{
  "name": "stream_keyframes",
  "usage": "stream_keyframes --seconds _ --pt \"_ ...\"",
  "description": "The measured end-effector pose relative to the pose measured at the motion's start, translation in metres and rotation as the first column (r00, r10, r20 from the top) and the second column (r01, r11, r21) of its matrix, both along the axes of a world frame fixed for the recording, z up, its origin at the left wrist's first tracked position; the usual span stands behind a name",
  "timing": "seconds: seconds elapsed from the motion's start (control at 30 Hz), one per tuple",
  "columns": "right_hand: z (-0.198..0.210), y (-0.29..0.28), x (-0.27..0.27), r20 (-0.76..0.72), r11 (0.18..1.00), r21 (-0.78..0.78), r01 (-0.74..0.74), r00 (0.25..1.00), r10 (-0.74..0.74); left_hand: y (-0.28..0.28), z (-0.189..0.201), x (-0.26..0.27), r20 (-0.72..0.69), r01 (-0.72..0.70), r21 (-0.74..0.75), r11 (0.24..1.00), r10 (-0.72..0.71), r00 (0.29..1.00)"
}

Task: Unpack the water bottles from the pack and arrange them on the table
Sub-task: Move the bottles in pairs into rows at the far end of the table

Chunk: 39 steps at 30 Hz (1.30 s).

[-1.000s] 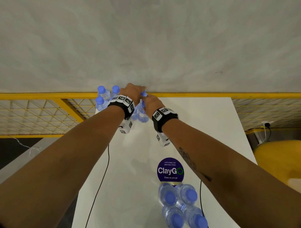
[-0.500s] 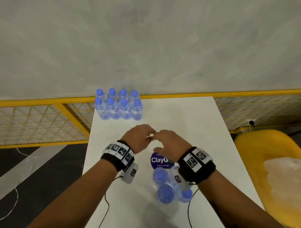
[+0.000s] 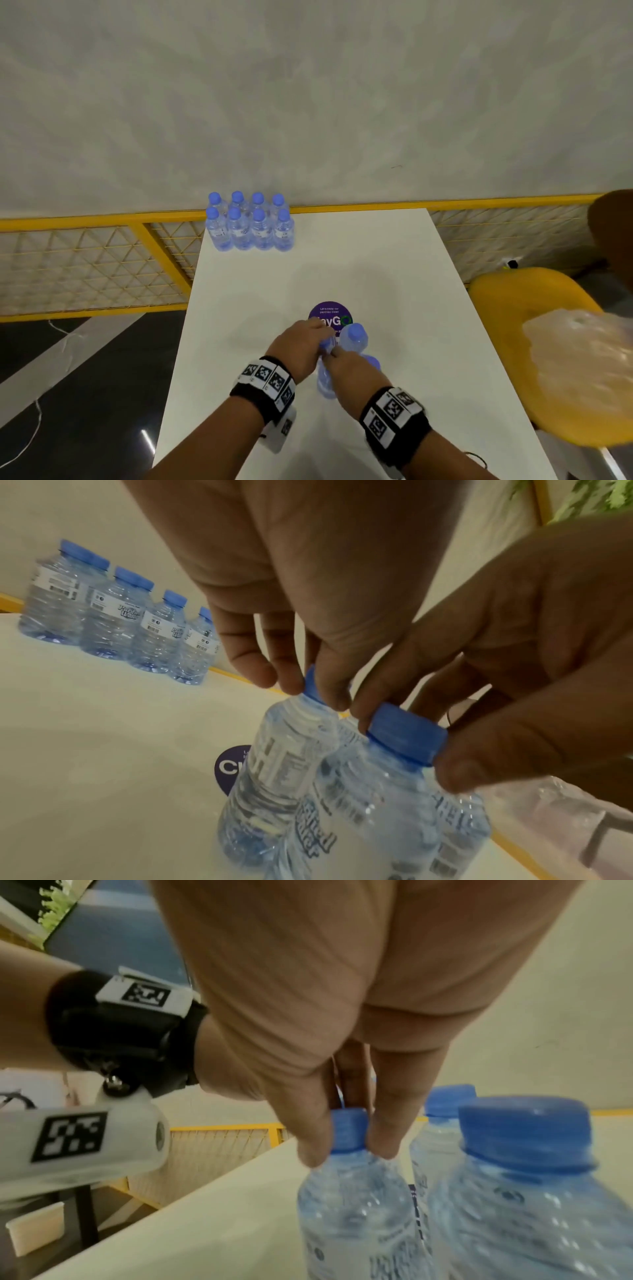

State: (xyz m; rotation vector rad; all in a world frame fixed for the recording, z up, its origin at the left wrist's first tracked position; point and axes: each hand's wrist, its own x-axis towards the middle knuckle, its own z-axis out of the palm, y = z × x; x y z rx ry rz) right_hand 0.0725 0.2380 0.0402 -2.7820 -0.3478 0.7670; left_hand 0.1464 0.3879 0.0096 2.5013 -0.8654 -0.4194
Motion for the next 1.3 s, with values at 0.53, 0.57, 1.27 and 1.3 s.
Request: stream_keyframes --seconds 0.53,0.57,1.27,1.3 --pt "0.028 0.004 0.033 0.24 0.989 0.143 0.036 0.968 -0.07 -0.011 0.022 0.053 0.146 -0.094 0.109 0.99 0.078 0.986" --pt "0.036 0.002 0.044 0.243 0.982 0.184 0.05 0.965 -0.094 -0.01 0.028 0.066 0.183 -0.102 0.112 0.988 0.08 0.98" --pt "-0.019 -0.003 0.313 0.27 0.975 0.058 0.215 0.937 -0.222 -0.04 0.021 0.365 0.279 -0.258 0.429 0.866 0.145 0.949" --pt "-0.02 -0.003 0.322 0.268 0.974 0.063 0.216 0.937 -0.225 -0.039 0.016 0.37 0.277 -0.257 0.435 0.863 0.144 0.95"
